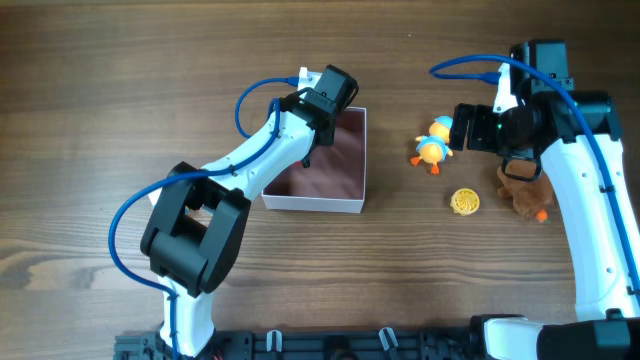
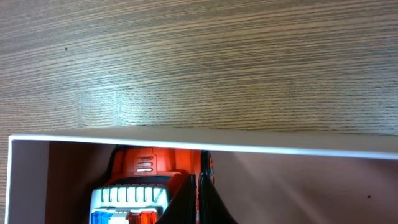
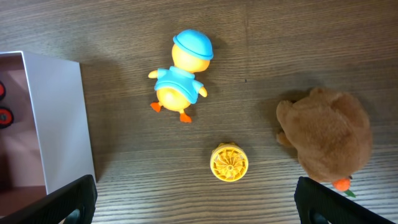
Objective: Pack container
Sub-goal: 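Carry the fire truck right and lower it into the box, then open the left gripper, withdraw, and grasp the colour cube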
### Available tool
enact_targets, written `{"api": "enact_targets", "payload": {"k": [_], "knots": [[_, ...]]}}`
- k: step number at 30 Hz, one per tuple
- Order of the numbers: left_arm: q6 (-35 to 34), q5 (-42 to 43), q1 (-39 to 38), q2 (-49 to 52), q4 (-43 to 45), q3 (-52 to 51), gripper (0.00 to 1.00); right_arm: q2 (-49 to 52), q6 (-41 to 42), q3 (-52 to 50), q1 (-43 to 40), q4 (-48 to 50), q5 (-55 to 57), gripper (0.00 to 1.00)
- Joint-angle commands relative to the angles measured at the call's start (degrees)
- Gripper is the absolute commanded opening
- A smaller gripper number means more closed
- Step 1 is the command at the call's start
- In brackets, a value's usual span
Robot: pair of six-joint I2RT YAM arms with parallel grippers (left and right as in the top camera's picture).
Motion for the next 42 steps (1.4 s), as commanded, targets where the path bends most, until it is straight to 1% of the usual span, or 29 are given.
{"api": "enact_targets", "payload": {"k": [1, 7, 9, 10, 11, 12, 13, 14, 15, 16, 17, 18, 19, 21, 22, 25, 27, 29, 31, 34, 37, 42], "knots": [[0.72, -2.01, 0.09, 0.22, 0.02, 0.28, 0.04, 0.31, 0.42, 1.22, -0.09, -0.02, -0.46, 1.0], [0.7, -1.99, -2.82, -5.51, -0.92, 0.28, 0.07, 0.31, 0.39, 1.22, -0.09, -0.07, -0.46, 1.0], [0.7, -1.97, -3.8, -9.38, -3.39, 0.28, 0.11, 0.31, 0.42, 1.22, -0.09, -0.11, -0.48, 1.0], [0.7, -1.99, -4.04, -11.63, -5.2, 0.28, 0.11, 0.31, 0.42, 1.22, -0.09, -0.09, -0.46, 1.0], [0.57, -1.97, -4.04, -14.01, -7.34, 0.28, 0.16, 0.31, 0.39, 1.22, -0.09, -0.09, -0.46, 1.0], [-0.09, -1.97, -3.72, -17.09, -10.23, 0.28, 0.26, 0.31, 0.42, 1.22, -0.09, -0.09, -0.48, 1.0], [-0.92, -1.99, -3.1, -19.54, -12.39, 0.28, 0.3, 0.31, 0.39, 1.22, -0.09, -0.11, -0.46, 1.0], [-1.31, -1.92, -2.34, -21.84, -14.38, 0.28, 0.31, 0.31, 0.42, 1.22, -0.09, -0.13, -0.46, 1.0], [-1.31, -1.75, -1.07, -24.52, -16.74, 0.28, 0.38, 0.31, 0.39, 1.22, -0.09, -0.22, -0.46, 1.0], [-1.73, -1.75, 0.33, -26.97, -18.82, 0.28, 0.67, 0.31, 0.39, 1.22, -0.09, -0.31, -0.46, 1.0], [-3.26, -1.75, 2.05, -29.24, -20.85, 0.28, 0.79, 0.31, 0.37, 1.22, -0.09, -0.37, -0.46, 1.0], [-6.21, -1.77, 5.18, -32.52, -24.13, 0.26, 0.82, 0.31, 0.37, 1.22, -0.09, -0.46, -0.46, 1.0], [-9.07, -1.77, 8.48, -34.93, -26.93, 0.26, 0.9, 0.31, 0.35, 1.22, -0.09, -0.48, -0.46, 1.0], [-14.23, -1.18, 14.21, -37.66, -31.17, 0.26, 0.98, 0.31, 0.35, 1.22, -0.09, -0.48, -0.46, 1.0], [-15.78, 0.94, 19.04, -38.88, -34.18, 0.26, 1.0, 0.31, 0.33, 1.22, -0.09, -0.5, -0.46, 1.0], [-16.09, 6.8, 28.28, -39.01, -38.07, -0.48, 1.0, 0.31, 0.33, 1.22, -0.09, -0.5, -0.46, 1.0], [-16.11, 9.25, 34.97, -38.95, -36.3, -4.96, 1.0, 0.31, 0.33, 1.22, -0.09, -0.55, -0.46, 1.0], [-16.04, 12.61, 40.39, -38.95, -32.11, -11.21, 1.0, 0.31, 0.33, 1.22, -0.09, -0.76, -0.46, 1.0], [-15.5, 16.11, 43.76, -38.95, -27.87, -16.87, 1.0, 0.31, 0.35, 1.22, -0.09, -0.87, -0.46, 1.0], [-11.17, 20.79, 46.07, -38.91, -17.9, -27.19, 1.0, 0.31, 0.35, 1.22, -0.09, -0.9, -0.46, 1.0], [-9.99, 21.29, 46.05, -37.55, -11.39, -33.24, 1.0, 0.31, 0.33, 1.22, -0.09, -1.09, -0.46, 1.0], [-10.01, 20.76, 46.05, -32.04, -5.77, -35.34, 1.0, 0.31, 0.37, 1.22, -0.09, -1.86, -0.46, 1.0]]}}
